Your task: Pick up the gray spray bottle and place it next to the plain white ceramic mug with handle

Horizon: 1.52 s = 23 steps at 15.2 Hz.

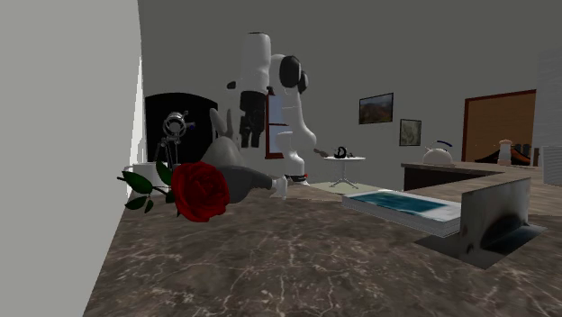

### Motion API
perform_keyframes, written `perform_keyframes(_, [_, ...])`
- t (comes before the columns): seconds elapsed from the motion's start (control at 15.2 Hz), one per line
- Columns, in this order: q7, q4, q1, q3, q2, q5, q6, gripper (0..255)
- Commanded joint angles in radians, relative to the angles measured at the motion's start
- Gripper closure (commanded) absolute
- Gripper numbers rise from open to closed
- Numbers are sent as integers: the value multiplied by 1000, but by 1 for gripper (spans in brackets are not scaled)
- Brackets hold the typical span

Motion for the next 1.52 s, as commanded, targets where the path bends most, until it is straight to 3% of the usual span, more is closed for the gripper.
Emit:
perform_keyframes(0.0, [99,110,33,-6,107,-41,-46,0])
perform_keyframes(0.2, [212,303,93,-29,271,-78,-132,0])
perform_keyframes(0.26, [219,318,98,-32,283,-79,-139,0])
perform_keyframes(0.73, [228,252,94,-39,307,-90,-51,0])
perform_keyframes(1.25, [228,252,94,-39,307,-90,-51,0])
perform_keyframes(1.32, [228,252,94,-39,307,-90,-51,255])
perform_keyframes(1.45, [228,252,94,-39,307,-90,-51,255])
